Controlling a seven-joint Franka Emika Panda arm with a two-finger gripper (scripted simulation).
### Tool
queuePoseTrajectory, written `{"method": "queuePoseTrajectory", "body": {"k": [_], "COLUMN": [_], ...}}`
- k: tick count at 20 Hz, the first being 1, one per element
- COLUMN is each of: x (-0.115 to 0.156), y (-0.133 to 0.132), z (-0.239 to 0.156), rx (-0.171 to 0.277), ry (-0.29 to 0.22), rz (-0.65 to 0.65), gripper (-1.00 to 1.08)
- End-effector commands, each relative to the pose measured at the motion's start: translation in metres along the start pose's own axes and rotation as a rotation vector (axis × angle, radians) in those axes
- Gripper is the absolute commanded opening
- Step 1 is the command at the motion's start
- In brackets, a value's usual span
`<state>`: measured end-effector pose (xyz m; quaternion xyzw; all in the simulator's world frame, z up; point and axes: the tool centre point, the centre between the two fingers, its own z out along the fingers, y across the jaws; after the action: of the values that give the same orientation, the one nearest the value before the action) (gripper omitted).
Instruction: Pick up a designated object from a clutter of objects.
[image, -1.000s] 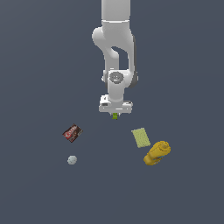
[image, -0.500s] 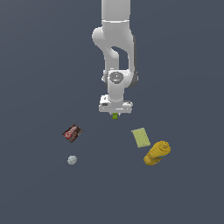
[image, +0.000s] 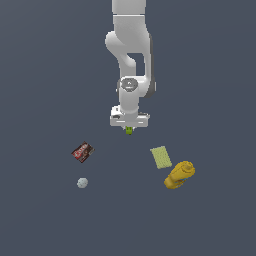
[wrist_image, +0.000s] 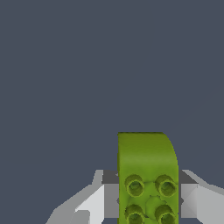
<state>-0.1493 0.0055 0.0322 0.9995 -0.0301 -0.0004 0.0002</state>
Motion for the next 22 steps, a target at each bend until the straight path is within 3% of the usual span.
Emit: {"method": "queuePoseTrajectory", "body": {"k": [1,22], "x": [0.001,0.014], "y": [0.008,0.117], "z": [-0.01,-0.16], "rx": [0.0,0.004], "ry": [0.001,0.001], "rz": [0.0,0.001], "gripper": [-1.0,-1.0]}}
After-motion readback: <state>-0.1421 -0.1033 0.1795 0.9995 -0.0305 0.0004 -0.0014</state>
